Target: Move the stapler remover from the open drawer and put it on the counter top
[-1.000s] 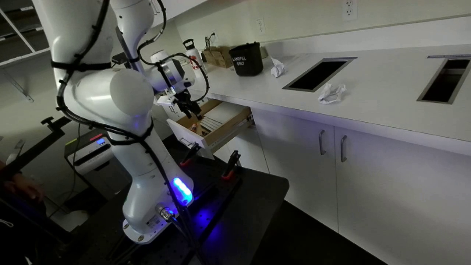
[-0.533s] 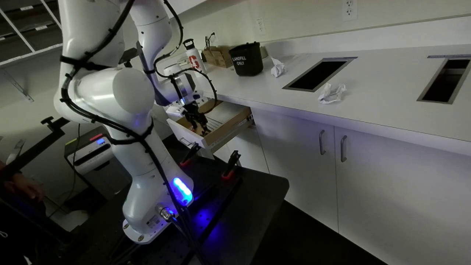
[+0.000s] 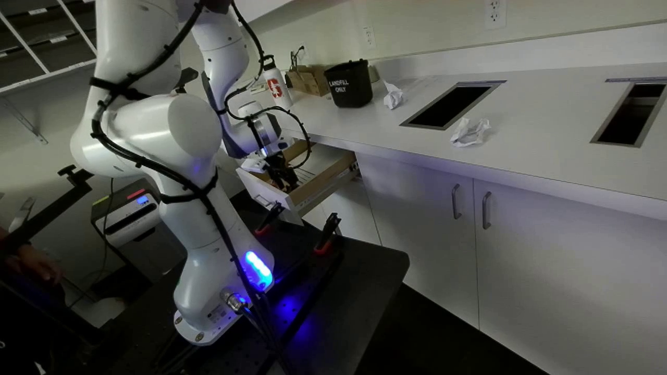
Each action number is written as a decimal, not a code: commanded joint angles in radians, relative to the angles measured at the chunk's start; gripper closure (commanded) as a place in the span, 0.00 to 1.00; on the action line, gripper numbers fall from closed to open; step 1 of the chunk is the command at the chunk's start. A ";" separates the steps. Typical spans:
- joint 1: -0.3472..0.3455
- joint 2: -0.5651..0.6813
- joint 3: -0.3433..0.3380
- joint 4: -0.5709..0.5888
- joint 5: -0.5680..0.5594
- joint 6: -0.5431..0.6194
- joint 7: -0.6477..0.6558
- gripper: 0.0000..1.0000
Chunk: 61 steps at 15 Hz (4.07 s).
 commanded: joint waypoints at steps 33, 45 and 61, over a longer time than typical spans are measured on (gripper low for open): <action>0.311 -0.295 -0.211 0.072 0.415 -0.114 -0.148 0.67; 0.356 -0.177 -0.286 0.484 0.163 -0.234 0.107 0.92; 0.306 0.398 -0.304 1.351 0.096 -0.694 0.008 0.92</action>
